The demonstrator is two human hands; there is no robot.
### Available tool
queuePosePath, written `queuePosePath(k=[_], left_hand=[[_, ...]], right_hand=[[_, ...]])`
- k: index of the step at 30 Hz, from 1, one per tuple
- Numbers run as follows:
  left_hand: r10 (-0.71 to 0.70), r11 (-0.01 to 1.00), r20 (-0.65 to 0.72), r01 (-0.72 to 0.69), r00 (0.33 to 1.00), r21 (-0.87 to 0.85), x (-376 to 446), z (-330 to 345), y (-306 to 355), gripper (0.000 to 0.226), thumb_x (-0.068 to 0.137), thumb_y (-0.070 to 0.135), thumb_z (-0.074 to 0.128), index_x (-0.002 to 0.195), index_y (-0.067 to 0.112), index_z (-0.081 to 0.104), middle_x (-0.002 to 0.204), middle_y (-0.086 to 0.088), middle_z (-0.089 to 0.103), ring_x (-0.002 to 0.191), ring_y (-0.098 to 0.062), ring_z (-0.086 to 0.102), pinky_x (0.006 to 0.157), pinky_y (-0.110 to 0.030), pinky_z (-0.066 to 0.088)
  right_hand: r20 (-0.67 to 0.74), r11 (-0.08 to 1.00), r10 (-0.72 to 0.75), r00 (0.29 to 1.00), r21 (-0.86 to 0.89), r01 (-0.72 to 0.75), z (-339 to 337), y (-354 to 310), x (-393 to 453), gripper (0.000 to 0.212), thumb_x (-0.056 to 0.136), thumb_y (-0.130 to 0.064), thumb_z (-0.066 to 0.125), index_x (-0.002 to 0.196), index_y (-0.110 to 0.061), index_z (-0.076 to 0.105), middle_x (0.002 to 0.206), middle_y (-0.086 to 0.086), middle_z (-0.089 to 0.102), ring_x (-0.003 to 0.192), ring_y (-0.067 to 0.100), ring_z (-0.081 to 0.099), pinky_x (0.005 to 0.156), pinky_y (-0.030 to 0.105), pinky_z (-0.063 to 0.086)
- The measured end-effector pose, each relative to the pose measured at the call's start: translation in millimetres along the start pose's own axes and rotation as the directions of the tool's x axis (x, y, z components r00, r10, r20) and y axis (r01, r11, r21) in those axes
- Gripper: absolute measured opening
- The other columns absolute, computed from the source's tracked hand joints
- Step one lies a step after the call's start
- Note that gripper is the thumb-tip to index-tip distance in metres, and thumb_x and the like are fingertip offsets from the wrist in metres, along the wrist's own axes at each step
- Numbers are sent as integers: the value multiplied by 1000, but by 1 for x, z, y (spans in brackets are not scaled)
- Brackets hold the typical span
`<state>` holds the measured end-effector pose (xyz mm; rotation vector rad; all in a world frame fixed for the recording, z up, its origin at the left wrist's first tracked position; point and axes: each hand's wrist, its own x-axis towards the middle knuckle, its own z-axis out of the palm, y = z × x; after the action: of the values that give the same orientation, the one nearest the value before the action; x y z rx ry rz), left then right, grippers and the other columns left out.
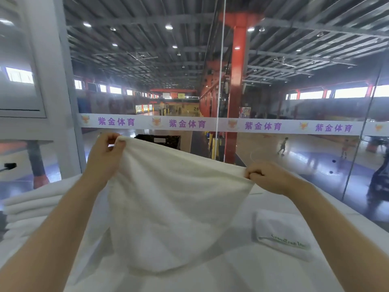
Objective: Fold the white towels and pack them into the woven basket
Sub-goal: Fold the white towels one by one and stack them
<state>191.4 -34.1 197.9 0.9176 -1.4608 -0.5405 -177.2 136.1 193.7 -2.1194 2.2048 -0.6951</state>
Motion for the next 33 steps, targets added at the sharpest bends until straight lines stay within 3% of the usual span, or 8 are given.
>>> queuePosePath(k=[5,10,12,15,20,27,30,33], left_hand=[[28,1000,-106,-28,994,0,13,-14,8,18,97,30,53,108,18,60,104,6,61,96,-15,56,77,-26,39],[36,996,-212,-53,977,-75,9,-11,19,12,98,28,51,108,22,53,100,8,57,94,-13,52,73,-12,41],[15,993,-233,-42,972,-110,4,-7,22,11,99,26,49,109,22,50,101,8,54,94,-11,49,69,-8,38],[-24,993,-181,2,983,-119,3,-6,17,11,99,25,48,109,20,50,100,7,55,97,-14,50,76,-24,38],[-33,995,-161,16,986,-103,5,-7,16,20,98,28,48,114,16,54,105,5,58,98,-15,52,75,-24,39],[-108,989,18,109,994,-101,16,-19,16,51,83,55,47,116,18,58,113,-5,66,105,-27,62,76,-35,49],[-122,972,72,134,990,-195,14,-25,22,32,94,41,53,118,20,58,119,-3,63,106,-23,60,82,-40,52],[-104,945,146,143,984,-292,12,-32,29,10,98,24,53,101,24,63,98,5,67,87,-15,61,63,-29,52]], right_hand=[[18,966,-15,1000,257,10,-33,-14,-5,31,101,-20,49,74,-24,63,75,-14,59,75,-1,55,74,18,42],[-404,909,2,915,381,166,-48,-37,11,24,98,-26,56,79,-13,58,72,-9,56,67,-1,51,62,11,40],[-346,894,5,938,423,151,-51,-45,13,25,101,-23,51,81,-7,53,76,0,52,67,0,50,63,14,40],[-265,870,-26,964,469,153,-57,-40,11,27,101,-20,50,74,-14,49,73,-4,49,59,-4,48,63,14,44],[-183,873,18,983,482,73,-67,-30,12,22,100,-30,51,83,-15,55,87,0,59,79,12,60,66,22,54],[-340,798,73,938,584,149,-72,-33,10,6,96,-20,59,92,-15,59,83,-2,64,66,-4,61,60,13,52],[-368,793,105,924,591,146,-74,-34,5,10,94,-15,63,103,-13,61,86,2,67,64,-6,63,58,11,51],[-317,765,106,942,631,127,-80,-31,0,18,94,-16,63,111,-16,66,93,-3,70,75,-4,68,61,11,52]])
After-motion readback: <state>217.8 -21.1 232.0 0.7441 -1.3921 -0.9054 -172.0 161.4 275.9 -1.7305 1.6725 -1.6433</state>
